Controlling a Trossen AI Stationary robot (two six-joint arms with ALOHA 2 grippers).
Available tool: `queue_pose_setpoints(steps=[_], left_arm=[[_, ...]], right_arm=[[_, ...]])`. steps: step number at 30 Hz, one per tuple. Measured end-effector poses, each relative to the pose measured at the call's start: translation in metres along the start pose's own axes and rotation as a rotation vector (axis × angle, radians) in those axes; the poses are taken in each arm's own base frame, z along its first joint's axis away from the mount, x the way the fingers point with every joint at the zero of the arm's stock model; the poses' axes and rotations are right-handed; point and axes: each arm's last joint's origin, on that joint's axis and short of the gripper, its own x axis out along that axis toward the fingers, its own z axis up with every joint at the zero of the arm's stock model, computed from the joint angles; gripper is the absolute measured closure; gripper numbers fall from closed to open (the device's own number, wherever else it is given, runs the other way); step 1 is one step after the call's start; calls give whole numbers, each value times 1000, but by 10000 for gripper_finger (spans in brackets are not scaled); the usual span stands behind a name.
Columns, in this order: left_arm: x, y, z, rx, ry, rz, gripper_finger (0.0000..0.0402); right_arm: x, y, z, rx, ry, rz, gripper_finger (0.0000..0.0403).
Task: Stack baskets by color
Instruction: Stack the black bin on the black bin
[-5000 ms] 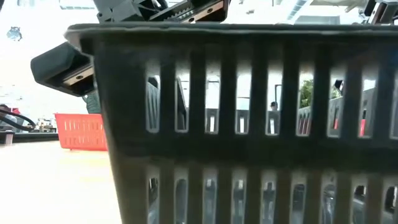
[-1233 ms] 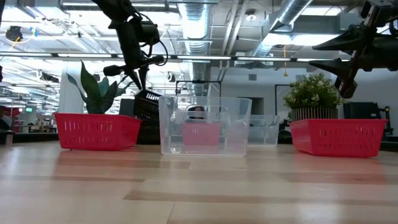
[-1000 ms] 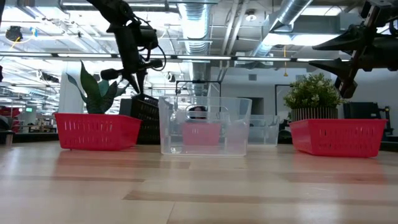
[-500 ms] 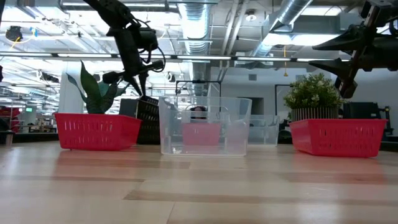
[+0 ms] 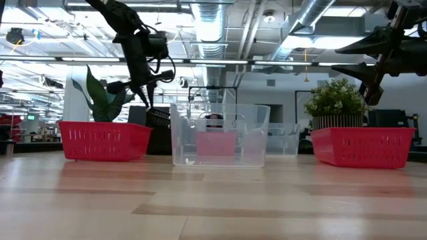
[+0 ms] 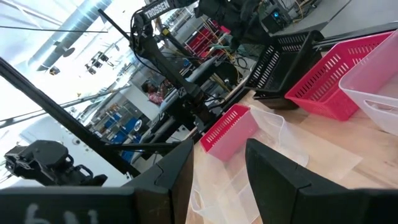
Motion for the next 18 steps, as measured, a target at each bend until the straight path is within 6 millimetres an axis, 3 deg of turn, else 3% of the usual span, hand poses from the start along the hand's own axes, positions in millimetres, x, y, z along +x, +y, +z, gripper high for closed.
queue_pose_setpoints(steps=[13,18], left_arm=[[0,-1,0,-46,5,-15,401],[0,-1,0,-56,18,-23,373]], right_arm=[[0,0,0,-23,0,0,234],[0,0,0,-24,0,0,234]])
